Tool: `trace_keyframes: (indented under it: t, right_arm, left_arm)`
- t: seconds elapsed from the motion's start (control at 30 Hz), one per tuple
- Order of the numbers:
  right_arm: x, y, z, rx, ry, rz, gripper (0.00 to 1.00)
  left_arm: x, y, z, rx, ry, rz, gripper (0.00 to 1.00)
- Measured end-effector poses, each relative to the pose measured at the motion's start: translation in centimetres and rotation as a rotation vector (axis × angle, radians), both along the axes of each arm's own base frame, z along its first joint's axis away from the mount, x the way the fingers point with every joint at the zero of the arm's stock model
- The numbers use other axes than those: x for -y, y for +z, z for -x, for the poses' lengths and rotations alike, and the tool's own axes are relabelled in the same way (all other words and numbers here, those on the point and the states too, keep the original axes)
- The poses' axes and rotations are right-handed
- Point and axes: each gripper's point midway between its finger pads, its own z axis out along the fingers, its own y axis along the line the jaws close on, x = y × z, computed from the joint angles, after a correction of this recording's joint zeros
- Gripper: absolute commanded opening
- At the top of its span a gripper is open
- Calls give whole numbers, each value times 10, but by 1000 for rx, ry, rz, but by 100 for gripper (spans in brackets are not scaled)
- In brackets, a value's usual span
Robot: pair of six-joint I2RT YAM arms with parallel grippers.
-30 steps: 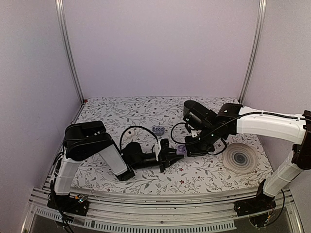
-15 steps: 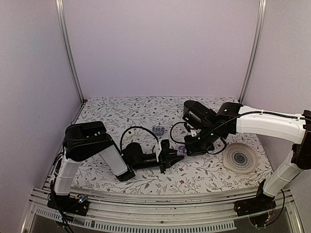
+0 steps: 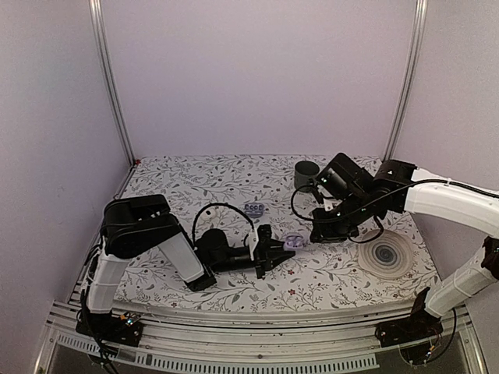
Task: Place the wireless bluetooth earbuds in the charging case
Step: Close the charging case with the earbuds.
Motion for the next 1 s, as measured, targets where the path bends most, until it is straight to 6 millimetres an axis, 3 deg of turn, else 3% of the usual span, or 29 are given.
trace_keyframes:
  t: [0.17,0.3,0.43,0.57,0.77,1.0]
  right_arm:
    - [8,14,-16,13,-44,-85,26]
    - [9,20,-33,29,-46,-152,36]
    - [-3,25,-36,52,21,-199,36]
    - [-15,32,-38,79,78,-244,35]
    - [-33,34,-36,76,165,-305,33]
    - [-47,41,-24,59,274,-382,33]
  left_arm:
    - [-5,4,4,2,-23,-2,0]
    - [-10,23,15,12,-81,22,0]
    - [-14,48,26,12,-170,62,0]
    - [-18,61,34,0,-240,78,0]
    - [-20,70,44,-27,-312,86,0]
    - [-18,78,40,-60,-329,103,0]
